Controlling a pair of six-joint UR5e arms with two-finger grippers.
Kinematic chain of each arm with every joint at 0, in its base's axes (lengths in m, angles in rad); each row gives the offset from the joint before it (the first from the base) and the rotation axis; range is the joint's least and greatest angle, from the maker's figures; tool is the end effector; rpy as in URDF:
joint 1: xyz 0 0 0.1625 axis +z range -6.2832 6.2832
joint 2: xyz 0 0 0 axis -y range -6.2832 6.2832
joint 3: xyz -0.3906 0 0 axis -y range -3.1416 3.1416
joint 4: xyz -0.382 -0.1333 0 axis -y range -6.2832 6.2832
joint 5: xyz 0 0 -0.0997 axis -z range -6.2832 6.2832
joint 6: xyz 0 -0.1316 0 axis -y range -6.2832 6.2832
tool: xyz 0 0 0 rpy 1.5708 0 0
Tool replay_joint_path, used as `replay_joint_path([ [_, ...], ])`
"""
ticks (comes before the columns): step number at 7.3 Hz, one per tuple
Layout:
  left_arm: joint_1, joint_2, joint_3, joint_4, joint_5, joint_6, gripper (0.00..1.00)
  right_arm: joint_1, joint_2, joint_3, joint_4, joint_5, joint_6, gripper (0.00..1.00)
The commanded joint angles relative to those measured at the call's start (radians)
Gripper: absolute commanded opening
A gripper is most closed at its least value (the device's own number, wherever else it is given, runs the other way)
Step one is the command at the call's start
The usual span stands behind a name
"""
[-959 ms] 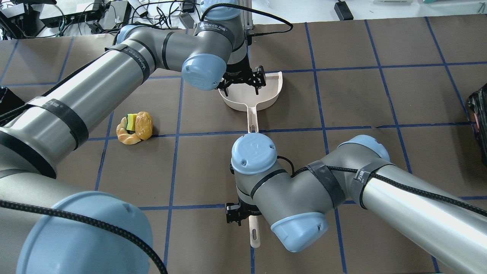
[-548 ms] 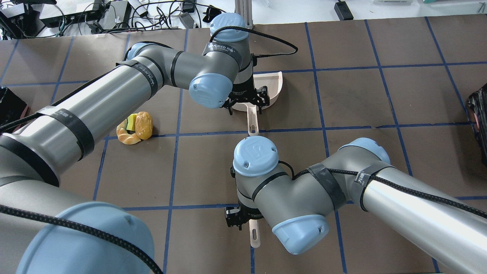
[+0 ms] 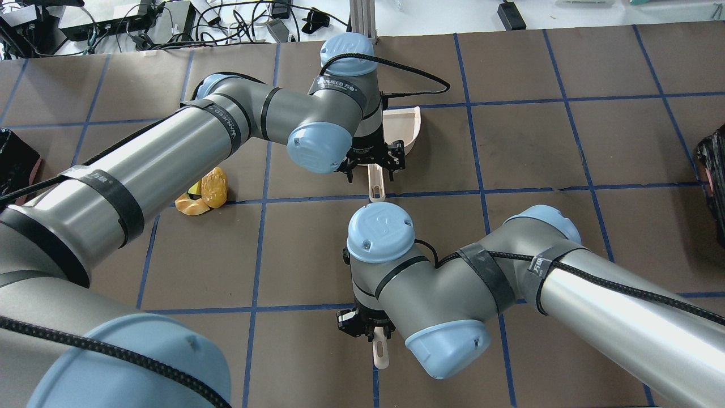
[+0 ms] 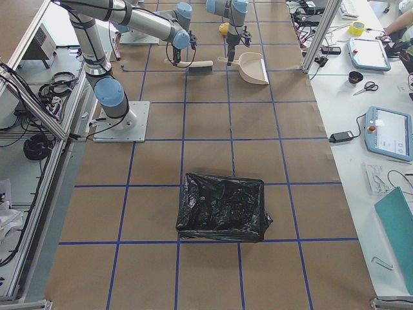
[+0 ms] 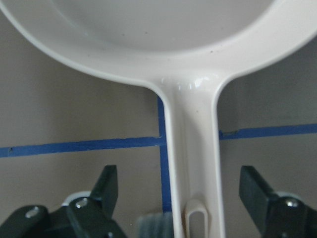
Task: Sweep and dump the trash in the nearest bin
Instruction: 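Close the left gripper on the dustpan while the right grasps the brush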
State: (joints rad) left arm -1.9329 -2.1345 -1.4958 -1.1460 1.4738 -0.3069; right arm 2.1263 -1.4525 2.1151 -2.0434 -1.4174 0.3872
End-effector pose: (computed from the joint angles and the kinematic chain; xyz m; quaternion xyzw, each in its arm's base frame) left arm -0.3623 -0.5441 0.1762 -0.0260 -0.9980 -0.0460 0.0353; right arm 0.3522 -0.2765 0.1688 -0.0762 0.9897 0.1189 0.0250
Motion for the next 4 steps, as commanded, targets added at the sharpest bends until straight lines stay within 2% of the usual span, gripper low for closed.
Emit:
replay_joint_path([
  [1,-0.008,0.001,0.0,0.0,-0.001,0.006,0.63,0.0,-0.006,-0.001,0.002,-0.005,0.004,0.0],
  [3,-0.014,0.002,0.0,0.0,-0.003,-0.003,0.5,0.0,-0.008,-0.001,0.006,-0.003,0.036,0.0],
  [4,-0.015,0.004,0.0,-0.001,-0.001,0.002,0.35,0.0,-0.009,-0.003,0.006,-0.002,0.065,0.0],
])
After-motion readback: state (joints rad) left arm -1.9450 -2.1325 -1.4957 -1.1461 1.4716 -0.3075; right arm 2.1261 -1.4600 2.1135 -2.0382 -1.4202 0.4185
